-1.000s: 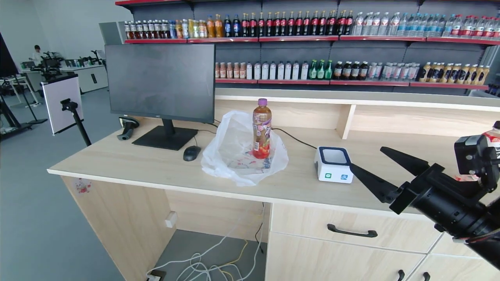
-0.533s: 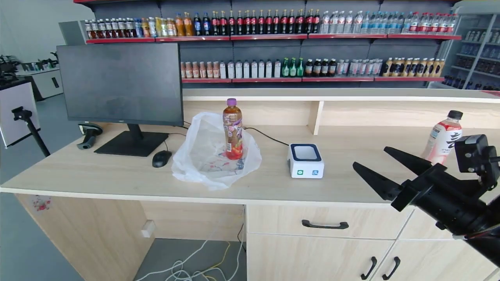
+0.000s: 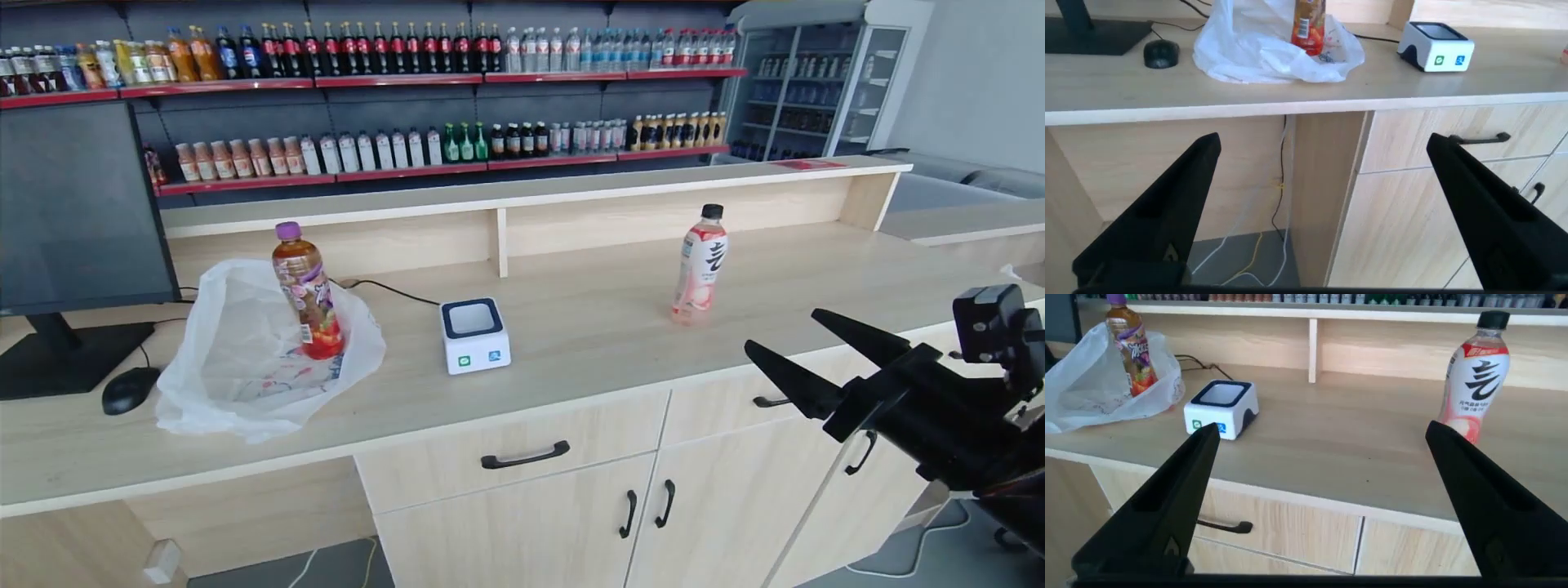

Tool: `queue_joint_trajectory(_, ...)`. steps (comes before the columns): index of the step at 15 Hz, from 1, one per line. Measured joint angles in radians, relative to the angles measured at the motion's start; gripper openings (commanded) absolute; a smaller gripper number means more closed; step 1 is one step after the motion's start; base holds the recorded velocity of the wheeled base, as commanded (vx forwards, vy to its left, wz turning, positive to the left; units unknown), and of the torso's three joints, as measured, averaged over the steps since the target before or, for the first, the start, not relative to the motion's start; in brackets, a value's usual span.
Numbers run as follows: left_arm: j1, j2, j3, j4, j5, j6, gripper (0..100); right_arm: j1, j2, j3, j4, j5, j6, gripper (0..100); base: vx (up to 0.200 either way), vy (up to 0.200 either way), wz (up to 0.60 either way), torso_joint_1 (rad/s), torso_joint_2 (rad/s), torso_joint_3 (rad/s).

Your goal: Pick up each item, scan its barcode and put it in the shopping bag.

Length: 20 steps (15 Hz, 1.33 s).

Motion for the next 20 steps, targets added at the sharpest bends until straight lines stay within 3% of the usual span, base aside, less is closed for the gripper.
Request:
queue_joint_trajectory(7, 0.000, 0.000, 0.000, 0.001, 0.000, -0.001, 100, -0.013, -0.005, 0.015, 0.001, 0.000, -0.002, 100, 0.000, -0.200, 0.00, 0.004, 0.00, 0.001)
queue_joint_trajectory(13, 0.000, 0.000, 0.000, 0.001, 0.000, -0.002, 100, -0.003, -0.010, 0.037, -0.001, 0.000, -0.004, 100, 0.000, -0.200, 0.60, 0.002, 0.00, 0.002)
queue_joint_trajectory(16, 0.000, 0.000, 0.000, 0.000, 0.000, -0.002, 100, 0.000, -0.010, 0.062, 0.001, 0.002, -0.006, 100, 0.000, -0.200, 0.00, 0.004, 0.00, 0.001)
queue_joint_trajectory(20, -0.001, 0.000, 0.000, 0.001, 0.000, -0.001, 100, 0.029, -0.005, 0.070, 0.001, 0.002, -0.008, 100, 0.200, -0.200, 0.00, 0.004, 0.00, 0.005)
